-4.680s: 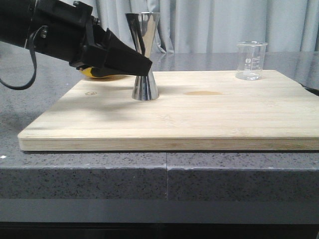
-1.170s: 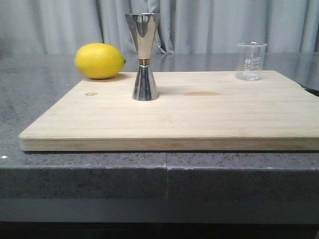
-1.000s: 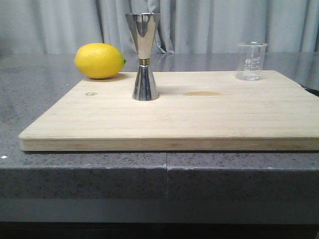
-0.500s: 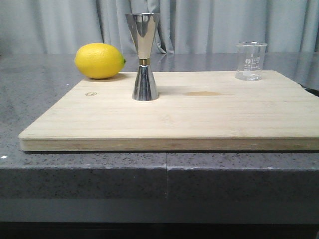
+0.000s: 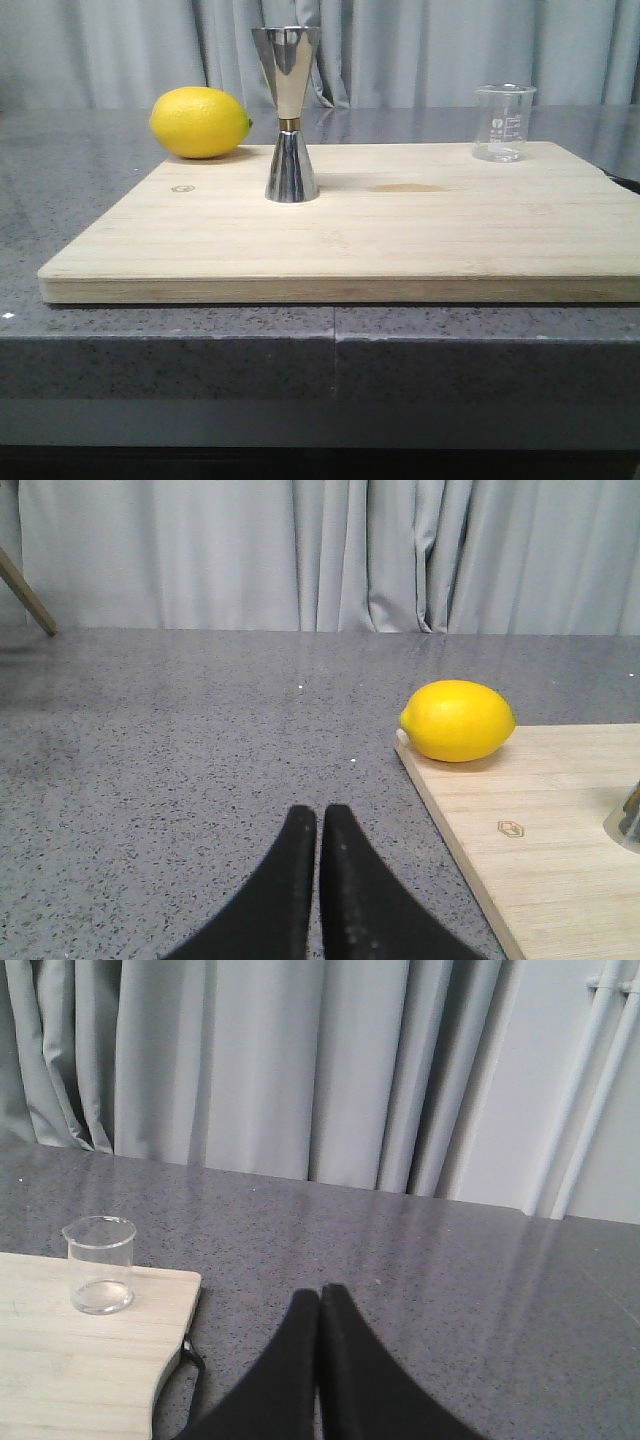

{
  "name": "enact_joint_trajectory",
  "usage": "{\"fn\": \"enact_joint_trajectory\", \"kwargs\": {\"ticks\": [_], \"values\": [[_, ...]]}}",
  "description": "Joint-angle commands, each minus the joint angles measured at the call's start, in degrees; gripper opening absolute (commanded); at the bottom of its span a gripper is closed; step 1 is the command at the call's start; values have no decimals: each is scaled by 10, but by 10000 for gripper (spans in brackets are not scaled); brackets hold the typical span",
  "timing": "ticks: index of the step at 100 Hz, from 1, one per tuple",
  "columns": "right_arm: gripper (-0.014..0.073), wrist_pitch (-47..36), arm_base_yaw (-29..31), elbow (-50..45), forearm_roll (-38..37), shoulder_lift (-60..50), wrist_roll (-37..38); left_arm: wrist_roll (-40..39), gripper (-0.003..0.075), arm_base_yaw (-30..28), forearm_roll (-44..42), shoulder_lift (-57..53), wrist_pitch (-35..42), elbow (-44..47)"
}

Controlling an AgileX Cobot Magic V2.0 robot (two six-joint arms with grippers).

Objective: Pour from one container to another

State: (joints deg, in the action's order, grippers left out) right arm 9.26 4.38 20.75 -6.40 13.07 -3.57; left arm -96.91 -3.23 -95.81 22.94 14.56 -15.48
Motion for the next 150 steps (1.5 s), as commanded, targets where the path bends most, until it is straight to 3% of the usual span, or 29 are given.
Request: {"fn": "enact_joint_trajectory", "kwargs": {"ticks": [1, 34, 44, 54, 70, 80, 104, 120, 150], "values": [[-69, -40, 3, 16, 1, 4, -6, -4, -21, -1, 21, 3, -3, -15], [-69, -40, 3, 16, 1, 4, -6, -4, -21, 3, 26, 0, -46, 34], [-69, -40, 3, 16, 1, 4, -6, 15, -21, 4, 114, 0, -53, 44], [-69, -40, 3, 16, 1, 4, -6, 167, -21, 17, 300, 0, -66, 46], [-69, -40, 3, 16, 1, 4, -6, 549, -21, 56, 622, -12, -110, 46], [-69, -40, 3, 16, 1, 4, -6, 705, -21, 74, 748, -42, -156, 54], [-69, -40, 3, 16, 1, 4, -6, 859, -21, 66, 913, -149, -92, 125], [-69, -40, 3, 16, 1, 4, -6, 936, -21, 54, 988, -194, -92, 151], [-69, -40, 3, 16, 1, 4, -6, 979, -21, 31, 1015, -211, -110, 169]]}}
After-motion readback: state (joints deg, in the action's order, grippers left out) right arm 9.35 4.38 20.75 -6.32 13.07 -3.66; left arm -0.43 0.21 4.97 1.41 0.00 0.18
